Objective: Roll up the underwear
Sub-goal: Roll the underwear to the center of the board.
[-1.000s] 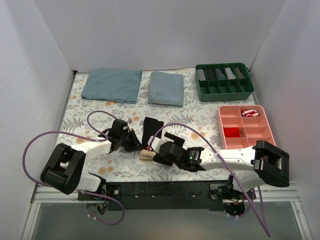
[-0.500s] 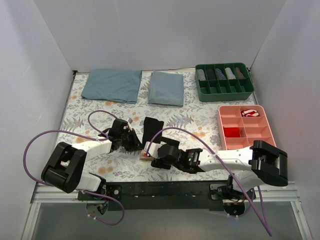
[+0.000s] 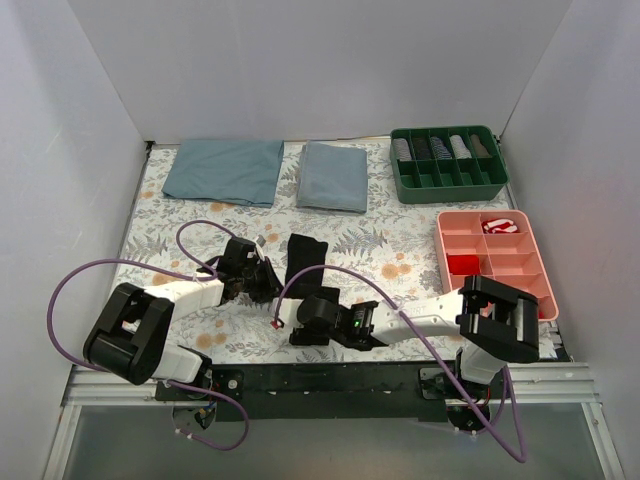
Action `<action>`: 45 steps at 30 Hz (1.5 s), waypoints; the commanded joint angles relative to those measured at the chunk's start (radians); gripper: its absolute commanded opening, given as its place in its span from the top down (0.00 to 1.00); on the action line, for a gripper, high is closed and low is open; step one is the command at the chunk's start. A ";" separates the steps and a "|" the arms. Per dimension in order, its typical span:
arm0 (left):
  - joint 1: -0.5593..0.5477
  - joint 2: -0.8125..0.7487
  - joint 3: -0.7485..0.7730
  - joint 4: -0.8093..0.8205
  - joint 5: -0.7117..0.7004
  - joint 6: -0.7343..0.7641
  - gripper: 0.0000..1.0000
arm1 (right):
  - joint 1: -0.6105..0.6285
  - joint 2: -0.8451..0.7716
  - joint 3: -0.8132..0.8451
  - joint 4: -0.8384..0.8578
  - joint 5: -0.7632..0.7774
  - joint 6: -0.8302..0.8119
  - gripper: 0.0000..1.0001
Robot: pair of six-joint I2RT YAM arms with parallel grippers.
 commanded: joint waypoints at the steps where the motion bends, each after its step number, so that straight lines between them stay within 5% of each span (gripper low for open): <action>1: 0.001 0.023 0.004 -0.045 -0.034 0.031 1.00 | 0.010 0.048 0.044 0.076 0.024 -0.040 0.05; 8: 0.002 0.027 0.006 -0.049 -0.034 0.034 1.00 | 0.016 0.109 0.053 0.114 0.049 -0.080 0.06; 16: 0.002 0.029 0.007 -0.047 -0.034 0.034 1.00 | 0.019 0.128 0.036 0.154 0.069 -0.101 0.25; 26: 0.002 0.031 0.007 -0.044 -0.034 0.036 1.00 | 0.019 0.152 0.018 0.219 0.069 -0.117 0.37; 30: 0.002 0.029 0.007 -0.047 -0.045 0.034 1.00 | 0.019 0.152 0.016 0.232 0.058 -0.121 0.50; 38: 0.007 0.014 0.007 -0.067 -0.088 0.011 1.00 | 0.019 0.123 0.007 0.257 0.038 -0.085 0.57; 45: 0.014 -0.028 0.014 -0.085 -0.115 -0.007 0.77 | 0.018 0.117 0.003 0.260 0.008 -0.042 0.63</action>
